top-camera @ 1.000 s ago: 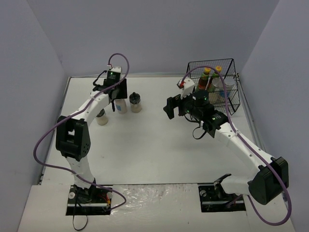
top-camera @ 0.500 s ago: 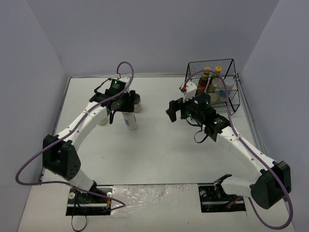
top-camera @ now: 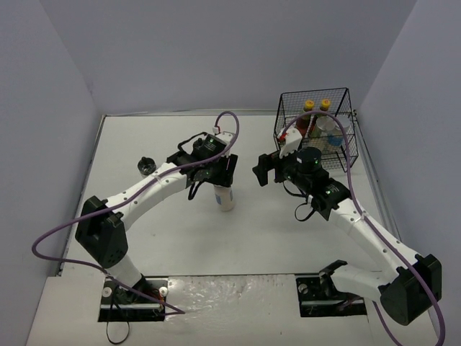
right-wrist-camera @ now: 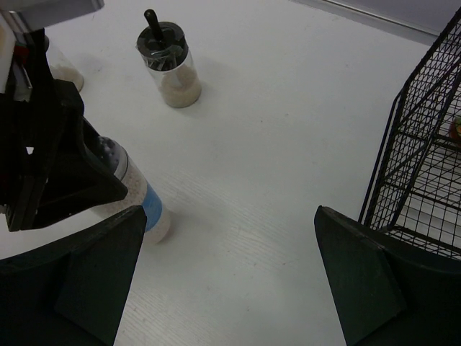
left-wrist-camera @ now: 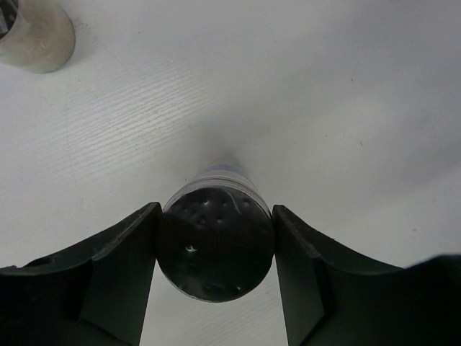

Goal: Organize the condiment bottles

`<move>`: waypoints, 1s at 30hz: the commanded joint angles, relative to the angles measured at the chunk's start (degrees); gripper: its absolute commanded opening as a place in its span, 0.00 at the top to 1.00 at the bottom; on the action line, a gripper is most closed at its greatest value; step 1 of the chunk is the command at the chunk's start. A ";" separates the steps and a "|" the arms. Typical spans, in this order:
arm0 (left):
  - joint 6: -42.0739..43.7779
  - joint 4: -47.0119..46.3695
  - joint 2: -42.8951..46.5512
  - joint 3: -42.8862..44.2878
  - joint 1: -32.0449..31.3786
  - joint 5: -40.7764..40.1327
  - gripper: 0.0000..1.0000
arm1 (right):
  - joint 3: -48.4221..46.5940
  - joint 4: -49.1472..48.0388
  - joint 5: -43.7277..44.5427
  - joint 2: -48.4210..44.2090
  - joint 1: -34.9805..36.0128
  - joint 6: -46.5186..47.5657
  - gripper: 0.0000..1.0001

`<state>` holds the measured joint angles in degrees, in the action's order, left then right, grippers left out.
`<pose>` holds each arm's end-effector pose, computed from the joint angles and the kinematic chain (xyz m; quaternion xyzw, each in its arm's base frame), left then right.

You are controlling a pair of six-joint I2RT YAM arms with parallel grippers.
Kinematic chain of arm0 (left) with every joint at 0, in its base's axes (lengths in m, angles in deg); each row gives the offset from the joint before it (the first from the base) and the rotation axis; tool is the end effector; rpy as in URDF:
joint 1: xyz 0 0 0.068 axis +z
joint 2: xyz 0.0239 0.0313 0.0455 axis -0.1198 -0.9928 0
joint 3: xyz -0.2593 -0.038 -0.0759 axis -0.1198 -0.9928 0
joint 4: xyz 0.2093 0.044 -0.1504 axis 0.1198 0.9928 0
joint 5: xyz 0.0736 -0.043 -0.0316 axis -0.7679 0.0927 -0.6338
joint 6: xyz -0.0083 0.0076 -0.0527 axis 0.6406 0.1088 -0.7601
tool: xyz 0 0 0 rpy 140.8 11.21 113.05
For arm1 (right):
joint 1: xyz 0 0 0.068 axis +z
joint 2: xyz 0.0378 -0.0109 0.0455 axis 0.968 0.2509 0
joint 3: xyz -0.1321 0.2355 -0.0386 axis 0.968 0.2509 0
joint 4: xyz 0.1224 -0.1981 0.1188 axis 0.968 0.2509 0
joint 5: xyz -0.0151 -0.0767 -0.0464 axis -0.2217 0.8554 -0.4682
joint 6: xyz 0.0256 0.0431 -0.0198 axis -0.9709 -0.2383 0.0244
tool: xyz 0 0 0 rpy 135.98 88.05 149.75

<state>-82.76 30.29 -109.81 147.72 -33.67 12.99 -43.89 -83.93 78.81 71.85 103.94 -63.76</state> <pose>0.2776 -0.2394 0.3081 0.1489 0.9049 -0.2254 0.3290 0.2281 0.1305 0.3387 -0.2177 0.7107 0.2408 0.6241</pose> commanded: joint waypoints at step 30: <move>1.37 6.04 48.37 -25.85 15.32 -23.36 0.03 | -6.61 -4.34 -9.83 16.06 12.94 6.99 0.00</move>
<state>-83.12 33.51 -68.88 124.81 -19.37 -5.10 -47.49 -83.52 68.85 85.69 114.39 -58.56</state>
